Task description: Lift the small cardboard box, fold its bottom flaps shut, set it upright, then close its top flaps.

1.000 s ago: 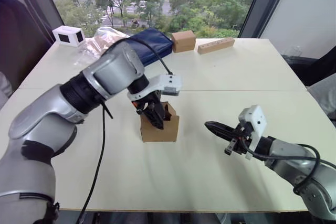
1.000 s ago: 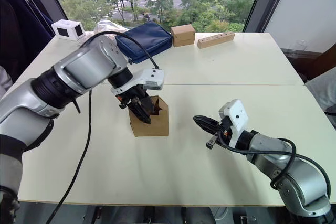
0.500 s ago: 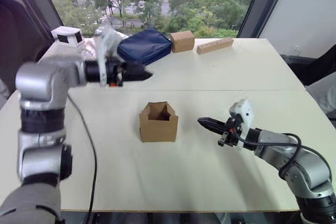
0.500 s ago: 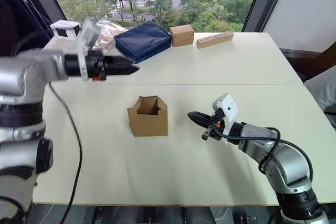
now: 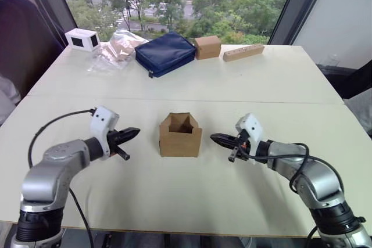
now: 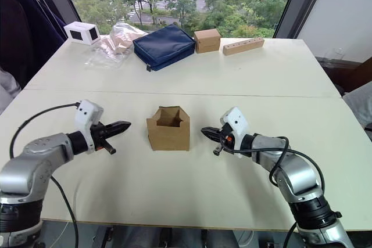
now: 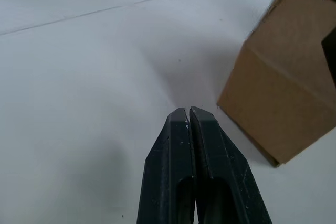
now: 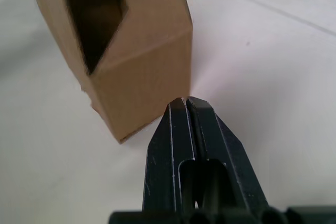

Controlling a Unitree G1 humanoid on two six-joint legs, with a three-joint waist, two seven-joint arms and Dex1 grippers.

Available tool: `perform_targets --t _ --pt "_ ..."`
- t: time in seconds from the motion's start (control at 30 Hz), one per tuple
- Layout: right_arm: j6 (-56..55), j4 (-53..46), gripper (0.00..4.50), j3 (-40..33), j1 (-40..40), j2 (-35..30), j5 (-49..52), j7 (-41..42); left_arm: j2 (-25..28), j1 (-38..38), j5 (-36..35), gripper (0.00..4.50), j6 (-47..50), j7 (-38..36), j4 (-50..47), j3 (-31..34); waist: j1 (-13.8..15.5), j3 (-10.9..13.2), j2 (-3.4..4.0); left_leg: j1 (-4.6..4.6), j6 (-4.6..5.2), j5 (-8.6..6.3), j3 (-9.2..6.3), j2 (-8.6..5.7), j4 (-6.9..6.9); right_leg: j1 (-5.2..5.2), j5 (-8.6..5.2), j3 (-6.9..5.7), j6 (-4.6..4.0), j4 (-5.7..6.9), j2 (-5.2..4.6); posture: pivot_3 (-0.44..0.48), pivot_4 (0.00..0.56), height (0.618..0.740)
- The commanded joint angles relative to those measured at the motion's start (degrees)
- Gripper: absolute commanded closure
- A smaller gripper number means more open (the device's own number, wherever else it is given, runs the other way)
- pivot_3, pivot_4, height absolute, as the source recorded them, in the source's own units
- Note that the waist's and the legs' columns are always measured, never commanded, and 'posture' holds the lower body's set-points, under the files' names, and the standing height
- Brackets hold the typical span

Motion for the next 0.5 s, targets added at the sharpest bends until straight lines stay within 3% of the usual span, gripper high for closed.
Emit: perform_targets --t 0.03,0.5 --pt "-1.11 -0.03 4.5 1.36 -1.73 1.1 -2.59 -0.67 -1.55 -0.33 0.01 4.44 -3.5 1.04 -0.16 -2.98 0.0 0.0 0.0 0.0 0.0 0.0 0.0 0.0 0.0 -0.01 0.0 0.0 0.0 0.0 0.0 0.0 0.15 0.74" --pt "3.33 -5.74 4.5 4.68 0.09 0.96 -2.96 2.24 -0.3 1.53 0.21 4.44 -7.09 -1.32 -0.37 -12.88 -0.98 -0.01 0.01 0.03 0.01 0.0 0.0 0.02 -0.06 -0.01 0.0 -0.01 -0.01 0.01 0.02 0.0 0.15 0.74"
